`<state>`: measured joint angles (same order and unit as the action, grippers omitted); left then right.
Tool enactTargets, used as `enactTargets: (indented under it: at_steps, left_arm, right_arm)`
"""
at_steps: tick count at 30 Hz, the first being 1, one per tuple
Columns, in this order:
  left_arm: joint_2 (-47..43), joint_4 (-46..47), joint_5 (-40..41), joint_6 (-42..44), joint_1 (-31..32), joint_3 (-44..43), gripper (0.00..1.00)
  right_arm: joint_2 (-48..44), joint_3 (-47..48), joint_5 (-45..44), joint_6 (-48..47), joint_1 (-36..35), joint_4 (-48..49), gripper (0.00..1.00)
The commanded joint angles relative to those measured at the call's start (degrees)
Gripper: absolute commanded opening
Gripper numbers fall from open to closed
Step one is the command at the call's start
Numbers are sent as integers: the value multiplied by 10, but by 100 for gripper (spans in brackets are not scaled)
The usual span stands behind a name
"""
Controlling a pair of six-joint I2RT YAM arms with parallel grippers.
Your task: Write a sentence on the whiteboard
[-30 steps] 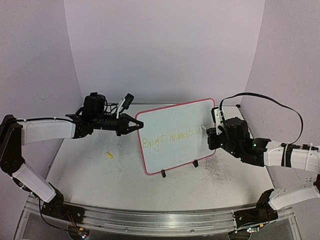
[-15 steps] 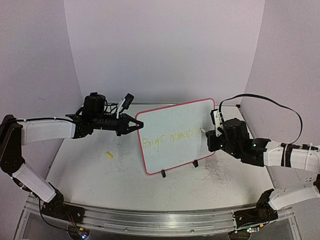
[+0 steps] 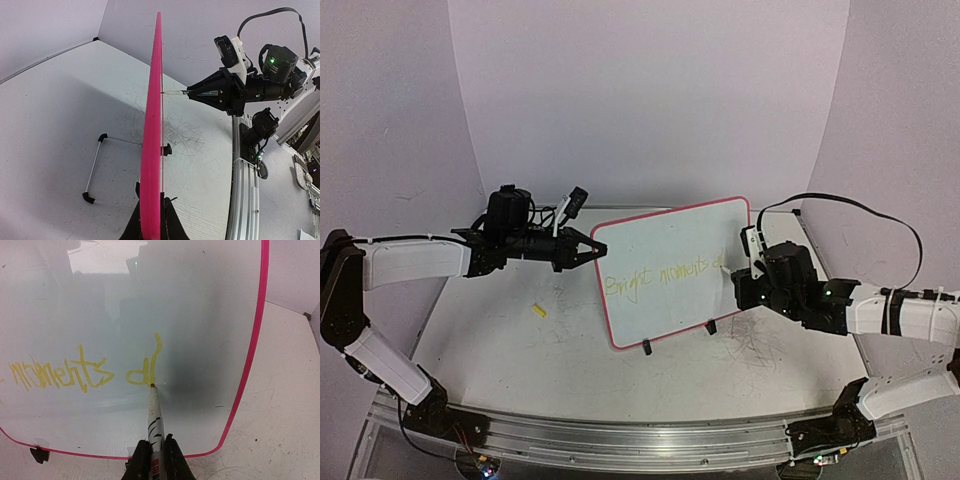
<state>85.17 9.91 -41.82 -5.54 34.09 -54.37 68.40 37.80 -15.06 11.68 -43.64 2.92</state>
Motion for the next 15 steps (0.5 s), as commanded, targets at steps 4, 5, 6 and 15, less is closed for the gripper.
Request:
enactTargets:
  at_steps: [4,5,6,15]
  left_arm:
    - [21,-54,38,78,5,-2,0]
    - [21,-54,38,78,5,-2,0]
    - [21,-54,38,78,5,-2,0]
    - [19,-54,41,78,5,-1,0]
  right_arm:
    - [2,1,-3,5,2,3,0]
    - [2,2,-4,3,2,6,0]
    - [2,4,-5,2,2,10,0]
    - [5,24,-28,-11,3,39,0]
